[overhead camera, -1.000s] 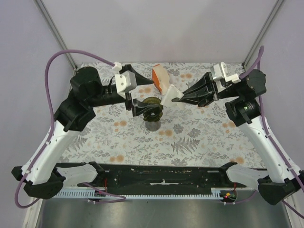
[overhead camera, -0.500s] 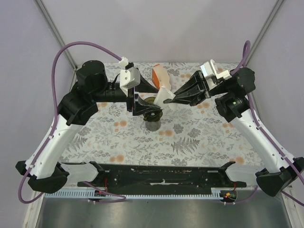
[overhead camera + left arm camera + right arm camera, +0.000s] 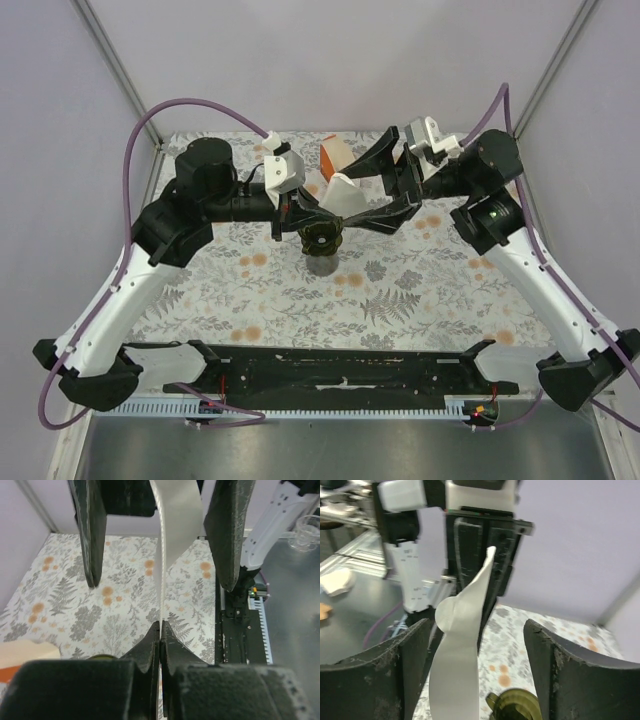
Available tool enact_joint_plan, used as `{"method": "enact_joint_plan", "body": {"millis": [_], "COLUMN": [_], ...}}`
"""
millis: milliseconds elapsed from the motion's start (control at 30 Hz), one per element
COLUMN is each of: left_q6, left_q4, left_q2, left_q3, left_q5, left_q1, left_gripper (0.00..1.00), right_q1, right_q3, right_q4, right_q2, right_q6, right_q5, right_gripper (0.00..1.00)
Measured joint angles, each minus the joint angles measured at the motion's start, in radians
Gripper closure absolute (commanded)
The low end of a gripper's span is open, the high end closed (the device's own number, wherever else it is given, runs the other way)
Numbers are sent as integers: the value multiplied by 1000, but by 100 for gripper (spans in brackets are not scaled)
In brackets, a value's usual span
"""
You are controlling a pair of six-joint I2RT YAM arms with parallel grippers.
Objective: Place the coffee filter in the dripper
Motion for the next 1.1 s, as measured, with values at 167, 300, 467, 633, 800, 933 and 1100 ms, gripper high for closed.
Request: {"method": "enact_joint_plan", "body": {"millis": [167, 300, 467, 633, 800, 933, 1100], "left_q6": [1, 7, 14, 33, 46, 53, 55], "left_q4": [-9, -16, -20, -28, -33, -34, -34], "left_q2": [-38, -57, -61, -63, -63, -64, -64], "left_q3": [-31, -31, -35, -51, -54, -54, -54], "left_q5": [-86, -126, -141, -148, -156, -157, -162], "left_q1": [0, 0, 0, 0, 0, 0, -1], "left_gripper": [98, 98, 98, 98, 98, 98, 98], "right_q1": [-1, 0, 2, 3, 13, 18, 19], "right_q3": [0, 1, 2, 2, 2, 2, 2], "right_q4": [-234, -294, -323, -357, -371, -373, -384], "right_q2": [-99, -179, -206, -174, -135, -124, -120], "right_q6": [-159, -196, -196, -195, -190, -191, -193], "right_q5": [238, 311, 341, 374, 408, 424, 415], "right_gripper": [26, 59, 76, 72, 67, 94, 100]}}
